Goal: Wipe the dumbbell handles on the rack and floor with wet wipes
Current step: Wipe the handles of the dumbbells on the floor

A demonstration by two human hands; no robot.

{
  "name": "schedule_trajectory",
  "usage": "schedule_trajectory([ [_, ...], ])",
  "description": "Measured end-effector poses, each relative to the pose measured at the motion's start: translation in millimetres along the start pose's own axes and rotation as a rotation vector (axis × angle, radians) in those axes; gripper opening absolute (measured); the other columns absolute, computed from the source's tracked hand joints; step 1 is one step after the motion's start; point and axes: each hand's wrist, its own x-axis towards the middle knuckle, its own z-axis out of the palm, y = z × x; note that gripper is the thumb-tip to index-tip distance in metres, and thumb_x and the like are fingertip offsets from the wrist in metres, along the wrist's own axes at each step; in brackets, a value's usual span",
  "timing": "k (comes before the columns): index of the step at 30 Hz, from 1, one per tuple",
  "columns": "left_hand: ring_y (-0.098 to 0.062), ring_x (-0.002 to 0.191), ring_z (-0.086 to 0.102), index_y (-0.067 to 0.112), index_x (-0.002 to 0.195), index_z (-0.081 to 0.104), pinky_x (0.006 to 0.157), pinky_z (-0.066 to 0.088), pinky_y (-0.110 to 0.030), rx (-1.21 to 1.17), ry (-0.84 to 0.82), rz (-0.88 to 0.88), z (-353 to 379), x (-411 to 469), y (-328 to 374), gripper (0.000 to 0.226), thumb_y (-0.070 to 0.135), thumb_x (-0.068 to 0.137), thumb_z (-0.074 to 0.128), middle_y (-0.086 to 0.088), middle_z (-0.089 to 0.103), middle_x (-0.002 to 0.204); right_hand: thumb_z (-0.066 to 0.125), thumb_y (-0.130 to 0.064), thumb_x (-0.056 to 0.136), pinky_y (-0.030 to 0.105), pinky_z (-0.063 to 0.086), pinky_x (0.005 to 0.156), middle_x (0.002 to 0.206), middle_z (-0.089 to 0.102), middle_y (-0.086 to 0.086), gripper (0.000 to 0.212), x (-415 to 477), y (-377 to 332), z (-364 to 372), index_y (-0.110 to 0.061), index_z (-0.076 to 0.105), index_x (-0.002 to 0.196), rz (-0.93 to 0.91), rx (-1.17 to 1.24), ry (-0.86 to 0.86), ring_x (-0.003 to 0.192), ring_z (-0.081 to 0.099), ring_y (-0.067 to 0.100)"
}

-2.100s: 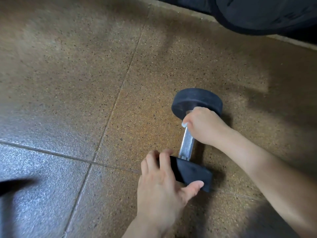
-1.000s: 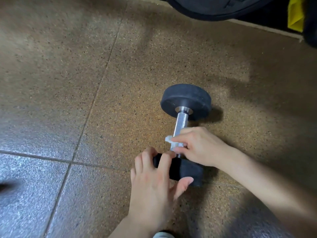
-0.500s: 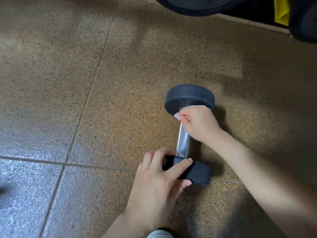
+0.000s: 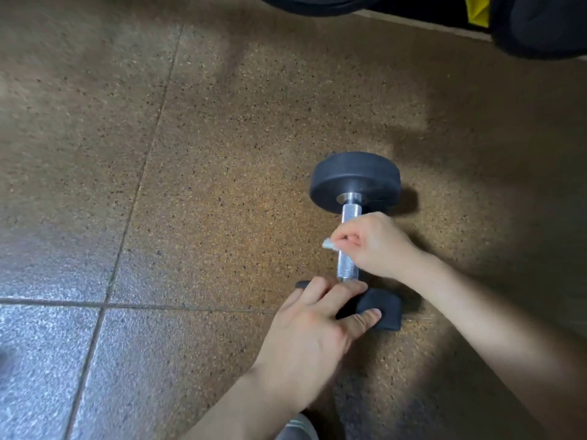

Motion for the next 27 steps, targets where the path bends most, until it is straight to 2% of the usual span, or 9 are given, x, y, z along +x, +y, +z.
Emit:
schedule_trajectory([
  [3, -0.022, 0.096, 0.057, 0.038, 0.113, 0.07, 0.071, 0.049, -0.029, 0.0, 0.02, 0.028, 5.3, 4.4, 4.0, 0.03, 0.036, 0.093, 0.048, 0.006, 0.06, 0.127, 0.057, -0.019, 0.091, 0.031, 0.049, 0.066, 0.079, 0.07, -0.002, 0.018, 26.9, 11.0, -3.6, -0.019, 0.074, 0.086, 0.051, -0.108, 0.215, 0.077, 0.063, 0.02],
  [5, -0.02, 0.097, 0.056, 0.038, 0.112, 0.071, 0.071, 0.043, -0.029, 0.013, 0.03, 0.044, 8.6, 6.1, 6.8, 0.029, 0.037, 0.093, 0.049, 0.007, 0.061, 0.126, 0.054, -0.019, 0.093, 0.033, 0.052, 0.073, 0.092, 0.072, 0.0, 0.021, 28.0, 11.5, -2.5, -0.021, 0.075, 0.095, 0.06, -0.147, 0.226, 0.088, 0.065, 0.021],
  [10, -0.018, 0.097, 0.057, 0.037, 0.102, 0.075, 0.073, 0.041, -0.03, -0.006, 0.072, 0.09, 17.8, 15.8, 10.3, 0.028, 0.034, 0.091, 0.05, 0.01, 0.065, 0.122, 0.061, -0.023, 0.084, 0.034, 0.052, 0.068, 0.061, 0.059, -0.016, 0.02, -1.2, 8.1, -9.3, -0.037, 0.071, 0.073, 0.117, -0.001, -0.111, 0.067, 0.056, 0.009],
  [13, -0.019, 0.096, 0.061, 0.031, 0.099, 0.077, 0.073, 0.051, -0.028, -0.054, 0.094, 0.134, 23.2, 16.2, 12.0, 0.027, 0.03, 0.091, 0.051, 0.007, 0.068, 0.119, 0.061, -0.007, 0.084, 0.011, 0.037, 0.055, 0.045, 0.05, -0.029, 0.024, -17.9, -3.5, -11.3, -0.026, 0.075, 0.076, 0.078, 0.053, -0.366, 0.053, 0.05, -0.004],
  [17, -0.022, 0.095, 0.064, 0.024, 0.099, 0.078, 0.075, 0.054, -0.029, -0.075, 0.111, 0.144, 25.6, 14.5, 12.2, 0.027, 0.026, 0.094, 0.051, 0.004, 0.069, 0.117, 0.066, -0.008, 0.081, 0.018, 0.04, 0.053, 0.042, 0.051, -0.024, 0.019, -18.2, -3.3, -14.3, -0.021, 0.074, 0.07, 0.082, 0.098, -0.415, 0.044, 0.047, 0.0],
  [19, -0.019, 0.095, 0.062, 0.025, 0.1, 0.077, 0.073, 0.054, -0.025, -0.111, 0.098, 0.111, 22.9, 9.8, 8.2, 0.028, 0.027, 0.094, 0.05, 0.005, 0.068, 0.118, 0.068, -0.015, 0.082, 0.019, 0.04, 0.055, 0.042, 0.05, -0.021, 0.019, -19.6, 1.2, -12.0, -0.024, 0.073, 0.066, 0.077, 0.126, -0.31, 0.045, 0.046, 0.002],
  [22, -0.02, 0.097, 0.061, 0.024, 0.106, 0.074, 0.074, 0.053, -0.025, -0.118, 0.094, 0.081, 15.5, -2.7, -4.3, 0.023, 0.024, 0.093, 0.055, 0.006, 0.065, 0.124, 0.068, -0.029, 0.087, 0.02, 0.032, 0.052, 0.041, 0.042, -0.01, 0.041, -2.9, 12.3, -7.7, -0.033, 0.055, 0.049, 0.09, 0.151, 0.039, 0.046, 0.039, 0.009],
  [24, -0.021, 0.1, 0.06, 0.022, 0.108, 0.073, 0.082, 0.052, -0.026, -0.128, 0.104, 0.056, 10.4, -12.1, -13.3, 0.023, 0.017, 0.087, 0.064, 0.005, 0.063, 0.127, 0.064, -0.026, 0.091, 0.022, 0.029, 0.051, 0.041, 0.038, -0.009, 0.05, 16.8, 14.3, -5.4, -0.035, 0.043, 0.046, 0.076, 0.101, 0.261, 0.046, 0.041, 0.01],
  [27, -0.02, 0.103, 0.062, 0.019, 0.105, 0.075, 0.088, 0.051, -0.027, -0.112, 0.14, -0.02, 3.5, -25.3, -25.4, 0.027, 0.01, 0.081, 0.068, 0.005, 0.064, 0.126, 0.058, -0.024, 0.095, 0.028, 0.044, 0.051, 0.052, 0.046, -0.015, 0.033, 22.9, 5.8, 8.2, -0.028, 0.059, 0.061, 0.08, 0.073, 0.427, 0.052, 0.049, 0.009],
])
